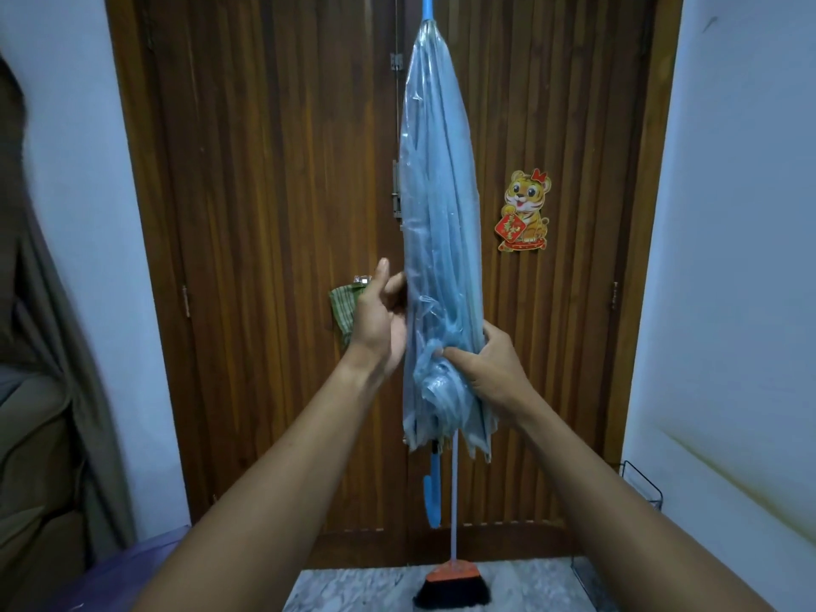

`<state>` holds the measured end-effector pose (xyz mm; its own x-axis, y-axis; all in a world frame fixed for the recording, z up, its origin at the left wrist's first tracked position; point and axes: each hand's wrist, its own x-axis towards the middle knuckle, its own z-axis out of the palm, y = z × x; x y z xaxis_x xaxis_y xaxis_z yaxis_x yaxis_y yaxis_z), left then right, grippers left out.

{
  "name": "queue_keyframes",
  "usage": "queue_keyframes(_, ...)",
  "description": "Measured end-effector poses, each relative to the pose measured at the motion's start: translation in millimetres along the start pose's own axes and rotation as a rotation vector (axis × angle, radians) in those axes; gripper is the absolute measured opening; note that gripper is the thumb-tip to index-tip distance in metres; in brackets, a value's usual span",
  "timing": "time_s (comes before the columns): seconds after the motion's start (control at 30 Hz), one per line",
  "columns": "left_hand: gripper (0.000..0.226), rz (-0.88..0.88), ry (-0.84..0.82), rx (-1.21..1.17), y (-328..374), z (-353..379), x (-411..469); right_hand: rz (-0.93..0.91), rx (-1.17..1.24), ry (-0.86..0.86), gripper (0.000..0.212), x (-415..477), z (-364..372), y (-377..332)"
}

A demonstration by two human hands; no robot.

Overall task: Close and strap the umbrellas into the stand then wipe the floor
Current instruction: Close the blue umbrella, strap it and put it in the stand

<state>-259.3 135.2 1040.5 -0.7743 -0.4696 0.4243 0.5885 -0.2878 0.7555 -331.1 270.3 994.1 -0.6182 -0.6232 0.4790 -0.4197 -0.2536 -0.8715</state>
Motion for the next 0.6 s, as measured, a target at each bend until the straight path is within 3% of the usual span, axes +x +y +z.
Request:
queue_keyframes(0.07, 0.036, 0.039, 0.15, 0.031, -1, -4, 3, 0.019, 0.022, 0.03, 0.044, 2, -4, -1)
queue_keyframes(0.13, 0.038, 0.065, 0.207, 0.096, -3, -7, 5, 0.039, 0.082, 0.05, 0.04, 3, -6, -3)
queue_keyframes(0.27, 0.022, -0.026, 0.264, 0.163, -9, -6, 9, 0.076, 0.156, 0.031, 0.034, 5, -10, -6)
queue_keyframes(0.33, 0.027, -0.117, 0.307, 0.28, -13, -7, 11, 0.081, 0.128, 0.013, 0.035, 5, -11, -7)
queue_keyframes(0.43, 0.04, -0.305, 0.121, 0.462, -19, -11, 9, 0.061, 0.038, 0.003, 0.038, 4, -13, -7)
queue_keyframes(0.5, 0.047, -0.368, 0.0, 0.439, -21, -10, 8, 0.048, -0.004, -0.007, 0.038, 1, -15, -7)
queue_keyframes(0.6, 0.049, -0.442, -0.023, 0.344, -20, -6, 7, 0.045, -0.017, -0.038, 0.034, -2, -16, -10)
